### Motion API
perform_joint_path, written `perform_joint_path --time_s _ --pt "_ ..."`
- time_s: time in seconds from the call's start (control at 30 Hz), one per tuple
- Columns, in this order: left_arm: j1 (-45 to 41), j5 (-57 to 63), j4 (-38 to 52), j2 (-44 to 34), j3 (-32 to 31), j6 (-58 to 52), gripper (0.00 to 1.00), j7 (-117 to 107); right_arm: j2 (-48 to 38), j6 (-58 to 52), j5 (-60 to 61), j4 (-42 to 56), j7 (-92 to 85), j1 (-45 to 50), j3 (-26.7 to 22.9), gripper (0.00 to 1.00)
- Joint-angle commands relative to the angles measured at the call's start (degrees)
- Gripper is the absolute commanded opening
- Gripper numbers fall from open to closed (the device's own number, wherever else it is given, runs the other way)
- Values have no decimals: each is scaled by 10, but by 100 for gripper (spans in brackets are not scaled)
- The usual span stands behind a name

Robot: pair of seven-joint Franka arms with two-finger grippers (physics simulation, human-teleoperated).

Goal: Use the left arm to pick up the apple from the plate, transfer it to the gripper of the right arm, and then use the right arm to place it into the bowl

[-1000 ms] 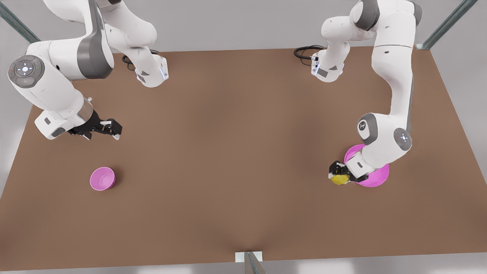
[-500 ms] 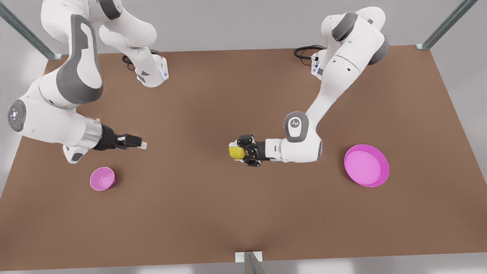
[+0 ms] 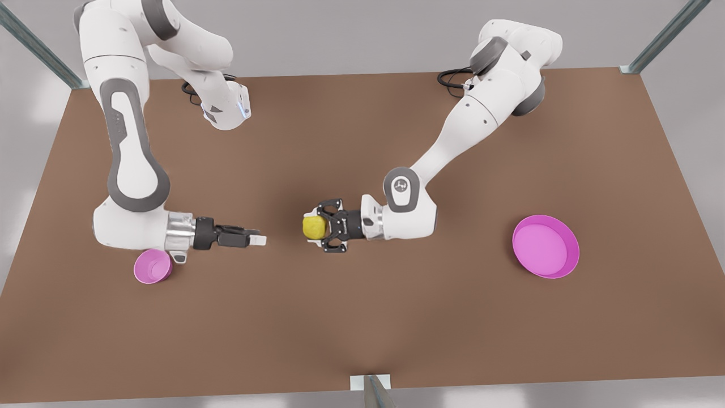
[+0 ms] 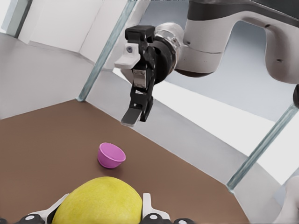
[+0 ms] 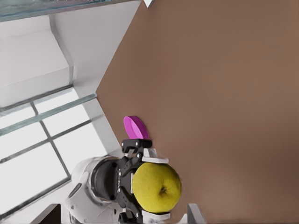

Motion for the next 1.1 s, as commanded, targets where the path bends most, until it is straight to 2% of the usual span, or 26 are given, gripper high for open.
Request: perform_joint_path --time_s 0.0,0.03,0.17,0.27,0.33,0.57,0.7,0.87,1.07 --pt "6 -4 1 -1 -15 10 62 248 -7 22 87 -36 -227 -2 2 100" --pt "5 -5 1 -1 -15 10 62 249 1 28 140 -51 -301 0 2 100" --pt "-4 -12 20 15 -14 11 62 249 38 31 185 -47 -422 7 2 100" --pt "-1 -12 20 20 -14 11 62 249 32 28 181 -53 -472 14 3 100" --pt "-1 -12 20 20 -14 12 62 249 -8 52 180 -106 -495 11 18 100" --pt "-2 -12 20 21 -14 12 63 249 29 52 216 -122 -630 10 18 100" --pt "-3 -12 20 21 -14 15 62 249 46 68 269 -114 -665 30 18 100" --pt "-4 -12 20 25 -13 16 63 249 44 19 269 -114 -678 17 20 100" --pt "-10 -12 20 28 -13 24 63 249 58 20 271 -94 -670 34 22 100"
